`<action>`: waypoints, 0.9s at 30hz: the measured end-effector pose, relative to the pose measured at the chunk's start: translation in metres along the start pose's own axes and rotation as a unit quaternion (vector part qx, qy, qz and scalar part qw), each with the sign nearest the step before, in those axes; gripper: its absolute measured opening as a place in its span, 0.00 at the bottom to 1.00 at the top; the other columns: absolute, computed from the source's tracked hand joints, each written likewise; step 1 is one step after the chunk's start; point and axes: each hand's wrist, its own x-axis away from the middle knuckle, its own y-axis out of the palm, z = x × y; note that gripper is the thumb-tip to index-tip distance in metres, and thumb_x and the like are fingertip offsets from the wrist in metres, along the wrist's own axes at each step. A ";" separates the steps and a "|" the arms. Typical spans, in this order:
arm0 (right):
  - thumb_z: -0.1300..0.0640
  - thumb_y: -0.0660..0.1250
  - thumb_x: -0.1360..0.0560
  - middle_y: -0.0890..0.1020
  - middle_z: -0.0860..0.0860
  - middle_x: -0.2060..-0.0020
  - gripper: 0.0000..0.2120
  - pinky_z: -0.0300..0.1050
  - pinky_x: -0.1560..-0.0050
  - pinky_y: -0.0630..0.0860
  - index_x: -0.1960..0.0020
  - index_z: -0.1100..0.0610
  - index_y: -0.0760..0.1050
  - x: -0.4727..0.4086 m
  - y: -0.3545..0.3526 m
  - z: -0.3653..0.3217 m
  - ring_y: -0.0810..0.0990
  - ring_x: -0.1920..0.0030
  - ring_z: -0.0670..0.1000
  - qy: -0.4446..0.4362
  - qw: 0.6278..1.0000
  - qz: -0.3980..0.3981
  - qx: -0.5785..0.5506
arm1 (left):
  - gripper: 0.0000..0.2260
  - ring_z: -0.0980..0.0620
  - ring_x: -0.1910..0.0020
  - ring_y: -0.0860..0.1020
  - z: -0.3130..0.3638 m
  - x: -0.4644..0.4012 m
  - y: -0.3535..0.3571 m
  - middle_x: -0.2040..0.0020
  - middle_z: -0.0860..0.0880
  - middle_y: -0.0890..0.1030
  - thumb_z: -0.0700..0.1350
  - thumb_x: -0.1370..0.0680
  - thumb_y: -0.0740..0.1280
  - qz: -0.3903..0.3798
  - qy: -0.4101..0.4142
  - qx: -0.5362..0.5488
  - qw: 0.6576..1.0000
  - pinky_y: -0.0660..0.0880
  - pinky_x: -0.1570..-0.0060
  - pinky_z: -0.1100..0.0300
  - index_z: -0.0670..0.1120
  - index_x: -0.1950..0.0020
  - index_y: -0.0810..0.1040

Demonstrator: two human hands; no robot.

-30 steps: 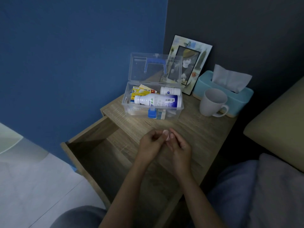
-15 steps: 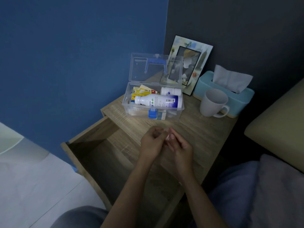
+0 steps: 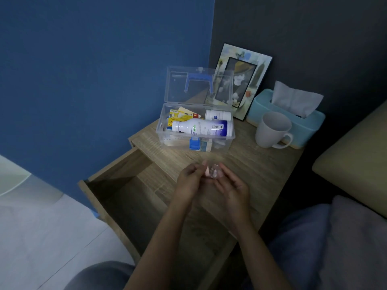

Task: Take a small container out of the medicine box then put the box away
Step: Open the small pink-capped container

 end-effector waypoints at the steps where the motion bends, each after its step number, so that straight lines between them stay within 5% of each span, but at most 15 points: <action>1: 0.63 0.66 0.24 0.85 0.53 0.46 0.15 0.39 0.45 0.80 0.38 0.58 0.77 0.000 0.000 -0.001 0.84 0.44 0.50 0.000 1.000 0.003 -0.004 | 0.17 0.46 0.54 0.82 0.000 0.001 -0.002 0.50 0.38 0.85 0.51 0.23 0.66 -0.012 -0.002 0.014 1.000 0.76 0.55 0.58 0.36 0.49 0.81; 6: 0.64 0.67 0.25 0.85 0.52 0.51 0.14 0.38 0.50 0.81 0.41 0.52 0.78 -0.007 -0.007 -0.003 0.84 0.47 0.52 0.000 1.000 -0.016 0.007 | 0.09 0.56 0.64 0.83 0.002 0.004 -0.008 0.54 0.42 0.83 0.43 0.22 0.63 -0.087 -0.018 0.086 0.992 0.76 0.65 0.69 0.39 0.49 0.79; 9: 0.63 0.68 0.26 0.85 0.54 0.48 0.20 0.41 0.44 0.80 0.34 0.58 0.73 -0.009 -0.011 -0.008 0.84 0.46 0.53 0.027 0.999 -0.041 -0.005 | 0.11 0.55 0.61 0.83 0.003 0.005 -0.011 0.55 0.45 0.84 0.39 0.22 0.63 -0.126 -0.028 0.126 0.984 0.78 0.59 0.68 0.37 0.43 0.79; 15: 0.62 0.74 0.31 0.85 0.53 0.48 0.15 0.46 0.44 0.79 0.44 0.58 0.80 -0.011 -0.031 -0.014 0.83 0.44 0.53 0.004 0.993 -0.020 0.116 | 0.09 0.49 0.54 0.83 -0.002 0.003 -0.019 0.55 0.41 0.83 0.33 0.25 0.66 -0.143 -0.015 0.135 0.980 0.78 0.46 0.61 0.36 0.46 0.77; 17: 0.61 0.73 0.30 0.84 0.48 0.46 0.19 0.38 0.44 0.77 0.39 0.55 0.79 -0.012 -0.036 -0.015 0.82 0.45 0.44 0.008 0.987 -0.033 0.156 | 0.14 0.50 0.51 0.82 -0.003 0.004 -0.020 0.52 0.42 0.83 0.32 0.27 0.68 -0.124 0.007 0.079 0.989 0.78 0.45 0.61 0.35 0.42 0.76; 21: 0.62 0.72 0.28 0.82 0.44 0.51 0.16 0.24 0.54 0.74 0.41 0.58 0.79 -0.011 -0.038 -0.014 0.80 0.54 0.29 -0.030 0.964 -0.059 0.258 | 0.18 0.65 0.59 0.82 -0.007 0.006 -0.019 0.53 0.47 0.83 0.29 0.30 0.71 -0.078 0.083 -0.070 0.991 0.75 0.61 0.72 0.38 0.42 0.79; 27: 0.60 0.73 0.29 0.83 0.41 0.51 0.11 0.31 0.48 0.75 0.48 0.50 0.79 -0.009 -0.041 -0.007 0.81 0.50 0.36 -0.099 0.927 -0.062 0.356 | 0.16 0.66 0.57 0.79 -0.019 0.003 -0.015 0.56 0.59 0.80 0.33 0.35 0.75 -0.030 0.240 -0.246 0.939 0.75 0.52 0.67 0.46 0.50 0.84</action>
